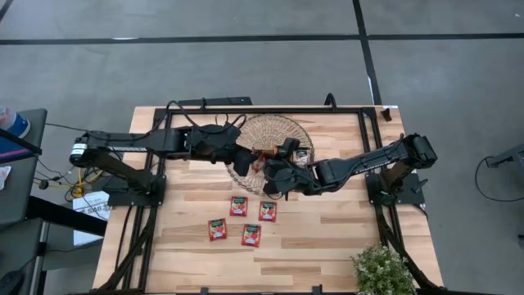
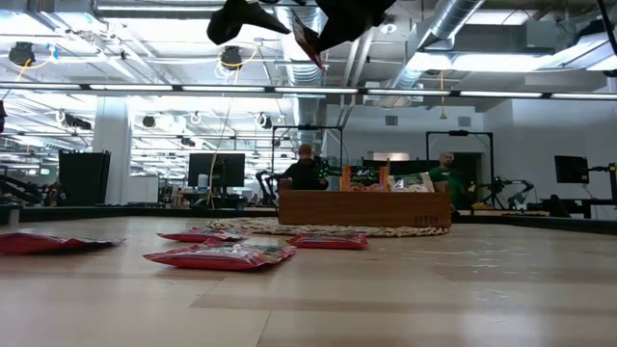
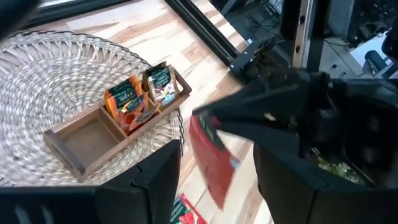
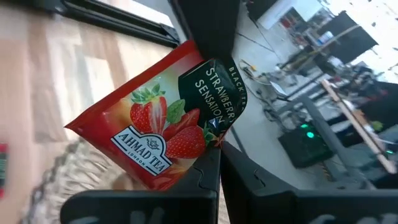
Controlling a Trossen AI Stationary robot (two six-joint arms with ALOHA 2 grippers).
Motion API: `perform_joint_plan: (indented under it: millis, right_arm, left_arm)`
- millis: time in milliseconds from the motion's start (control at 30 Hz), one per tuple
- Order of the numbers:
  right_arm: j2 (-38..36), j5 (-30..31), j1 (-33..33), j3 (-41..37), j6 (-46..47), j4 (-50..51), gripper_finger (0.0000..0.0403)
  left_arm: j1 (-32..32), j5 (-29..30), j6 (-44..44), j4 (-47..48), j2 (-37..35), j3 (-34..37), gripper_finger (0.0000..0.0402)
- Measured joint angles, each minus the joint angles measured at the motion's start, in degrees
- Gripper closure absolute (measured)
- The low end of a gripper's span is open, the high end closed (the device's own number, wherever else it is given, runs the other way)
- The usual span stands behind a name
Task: Pick & Place Tea
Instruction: Put the red tea bag into the left slot of the wooden organizer
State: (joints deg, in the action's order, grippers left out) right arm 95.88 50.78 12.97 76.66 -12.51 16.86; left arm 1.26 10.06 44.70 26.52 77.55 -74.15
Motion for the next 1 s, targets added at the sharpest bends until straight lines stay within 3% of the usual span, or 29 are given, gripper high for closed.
perform_joint_plan:
  millis: [600,833,1000]
  right_arm:
    - [0.0,-1.28,0.0,0.0,-1.67,-2.97,0.0403]
    - [0.0,-1.3,0.0,0.0,-2.95,-4.06,0.0403]
    - [0.0,-1.3,0.0,0.0,-2.97,-4.04,0.0403]
  left_arm:
    - [0.69,0.77,0.13,0.01,0.42,0.04,0.0216]
    - [0.72,0.79,0.09,0.2,0.42,0.04,0.0271]
    - [0.72,0.67,-1.38,0.59,0.42,0.04,0.0349]
